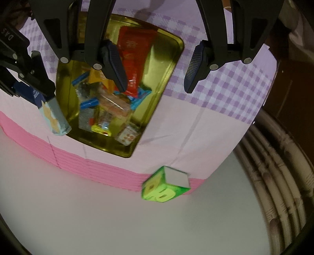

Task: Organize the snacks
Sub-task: 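Carry the soda-cracker pack with the right gripper into the tray and release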

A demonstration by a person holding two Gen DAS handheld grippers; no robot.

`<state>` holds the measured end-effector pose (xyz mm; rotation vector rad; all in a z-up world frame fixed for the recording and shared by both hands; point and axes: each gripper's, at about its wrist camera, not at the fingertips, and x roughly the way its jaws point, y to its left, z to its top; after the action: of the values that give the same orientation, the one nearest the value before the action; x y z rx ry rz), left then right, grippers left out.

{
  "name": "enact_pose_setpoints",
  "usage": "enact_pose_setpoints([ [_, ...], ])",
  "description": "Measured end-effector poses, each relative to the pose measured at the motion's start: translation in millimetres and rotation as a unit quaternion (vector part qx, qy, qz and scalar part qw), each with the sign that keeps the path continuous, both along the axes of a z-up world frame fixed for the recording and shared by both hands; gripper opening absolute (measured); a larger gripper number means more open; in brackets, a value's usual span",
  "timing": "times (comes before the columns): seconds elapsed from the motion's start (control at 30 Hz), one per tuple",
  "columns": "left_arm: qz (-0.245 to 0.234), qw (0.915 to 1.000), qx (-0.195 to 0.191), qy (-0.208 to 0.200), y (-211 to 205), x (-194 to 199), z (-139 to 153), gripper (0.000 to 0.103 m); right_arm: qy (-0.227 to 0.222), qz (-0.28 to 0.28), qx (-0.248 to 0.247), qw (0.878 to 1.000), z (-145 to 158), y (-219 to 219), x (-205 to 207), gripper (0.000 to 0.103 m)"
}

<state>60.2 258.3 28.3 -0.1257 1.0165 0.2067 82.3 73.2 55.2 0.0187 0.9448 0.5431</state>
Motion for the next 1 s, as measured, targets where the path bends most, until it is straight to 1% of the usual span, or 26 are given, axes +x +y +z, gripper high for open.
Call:
enact_pose_setpoints([
  [0.17,0.018,0.9997,0.014,-0.003,7,0,1,0.061,0.016,0.003,0.003,1.000,-7,16,15,0.047],
  [0.4,0.015,0.9993,0.034,-0.005,4,0,3,0.061,0.030,0.015,-0.010,0.999,-20,43,31,0.047],
  [0.57,0.013,0.9989,0.044,-0.009,2,-2,5,0.065,0.036,0.021,-0.022,0.999,-28,56,38,0.047],
  [0.8,0.012,0.9991,0.040,-0.008,3,-1,5,0.067,0.044,0.022,-0.025,0.998,-36,64,44,0.048],
  [1.0,0.012,0.9992,0.038,-0.005,3,-1,4,0.067,0.039,0.024,-0.030,0.998,-37,69,47,0.048],
])
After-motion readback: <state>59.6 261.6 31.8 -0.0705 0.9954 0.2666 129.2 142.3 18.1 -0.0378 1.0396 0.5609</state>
